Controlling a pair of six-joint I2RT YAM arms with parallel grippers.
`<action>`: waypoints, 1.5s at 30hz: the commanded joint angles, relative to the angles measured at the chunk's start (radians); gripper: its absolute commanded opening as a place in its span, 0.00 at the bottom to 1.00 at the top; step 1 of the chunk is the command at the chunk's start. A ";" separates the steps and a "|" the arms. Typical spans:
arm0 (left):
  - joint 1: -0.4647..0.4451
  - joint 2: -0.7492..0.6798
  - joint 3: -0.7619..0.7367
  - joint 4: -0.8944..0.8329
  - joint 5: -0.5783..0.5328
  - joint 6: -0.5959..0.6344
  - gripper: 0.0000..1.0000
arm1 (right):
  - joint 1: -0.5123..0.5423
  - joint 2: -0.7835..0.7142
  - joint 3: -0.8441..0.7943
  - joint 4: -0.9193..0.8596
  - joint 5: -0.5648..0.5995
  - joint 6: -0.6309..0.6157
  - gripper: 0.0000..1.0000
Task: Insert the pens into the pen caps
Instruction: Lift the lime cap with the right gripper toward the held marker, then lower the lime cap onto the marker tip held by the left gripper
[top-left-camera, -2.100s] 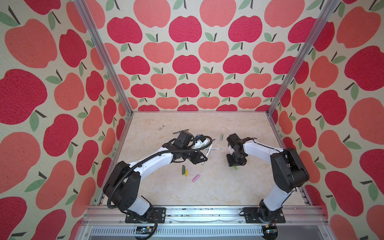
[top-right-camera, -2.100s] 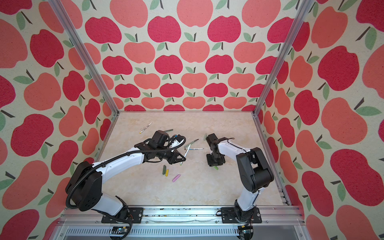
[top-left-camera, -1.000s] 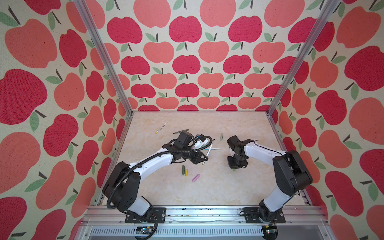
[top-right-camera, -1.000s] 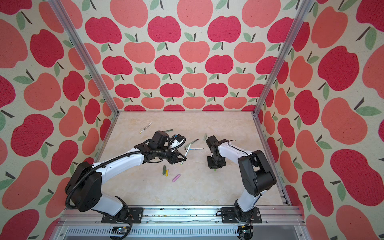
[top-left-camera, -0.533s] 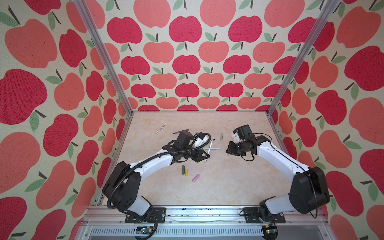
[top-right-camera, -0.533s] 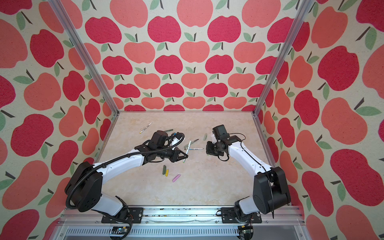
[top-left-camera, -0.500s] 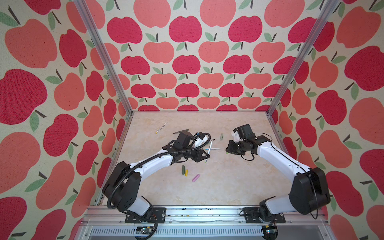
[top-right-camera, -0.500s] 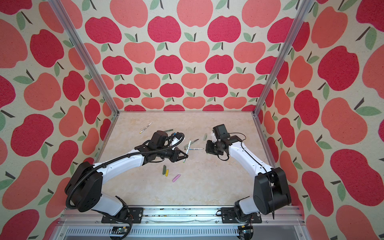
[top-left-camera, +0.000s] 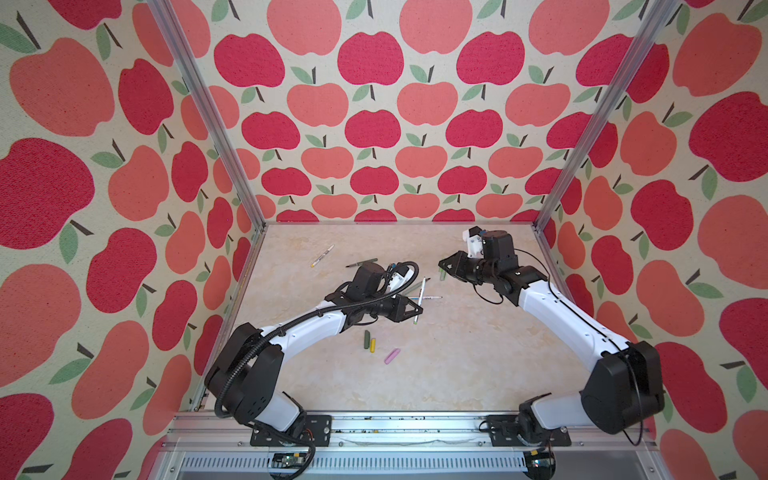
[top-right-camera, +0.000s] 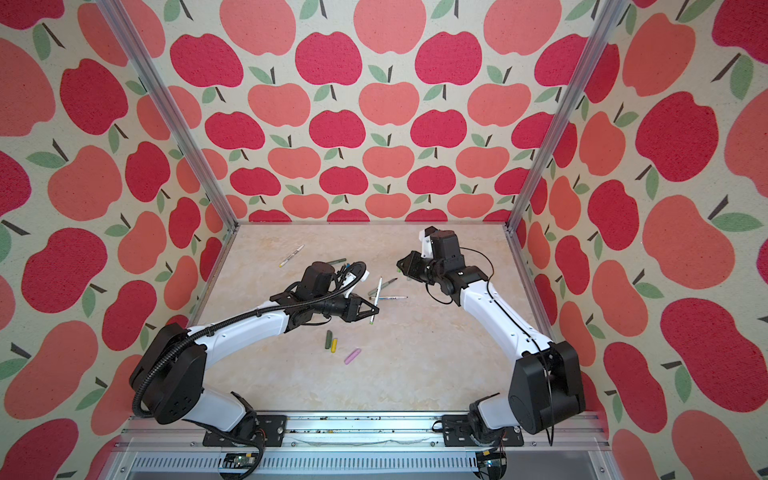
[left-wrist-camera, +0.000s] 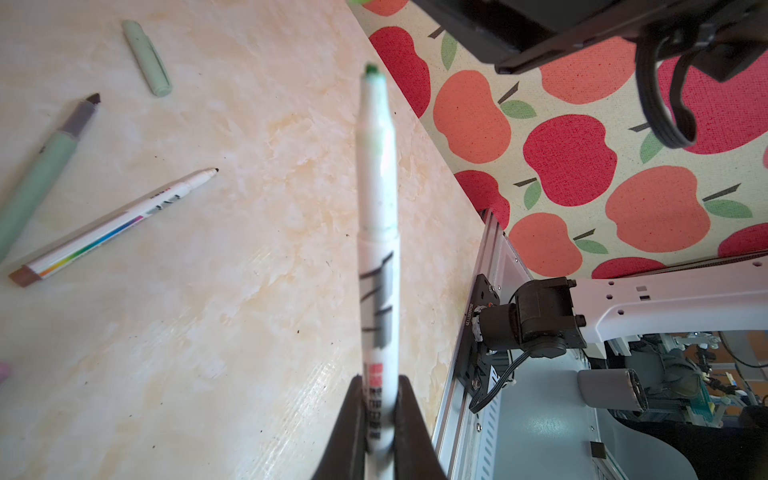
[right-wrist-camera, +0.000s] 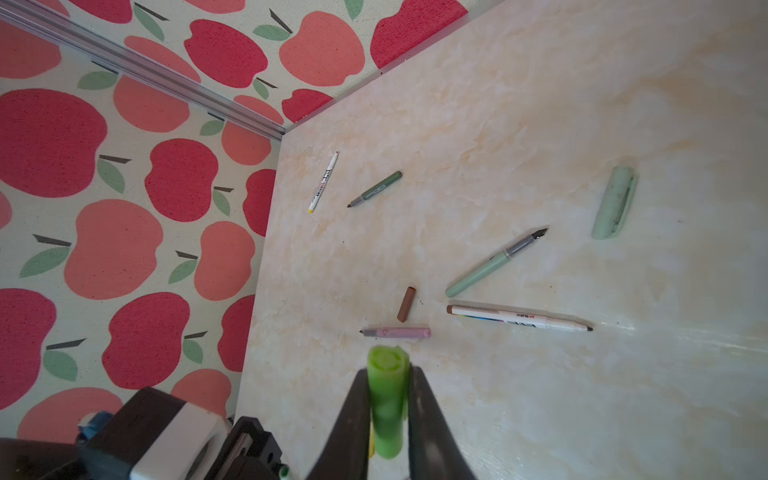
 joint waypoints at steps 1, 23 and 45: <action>-0.005 0.001 -0.001 0.021 0.024 -0.016 0.00 | 0.010 0.023 0.041 0.067 -0.088 0.023 0.19; -0.004 0.026 0.029 0.015 0.009 -0.012 0.00 | 0.072 0.047 0.039 0.048 -0.153 -0.034 0.18; -0.001 0.026 0.021 0.032 0.003 -0.011 0.00 | 0.088 0.037 0.023 -0.003 -0.104 -0.092 0.17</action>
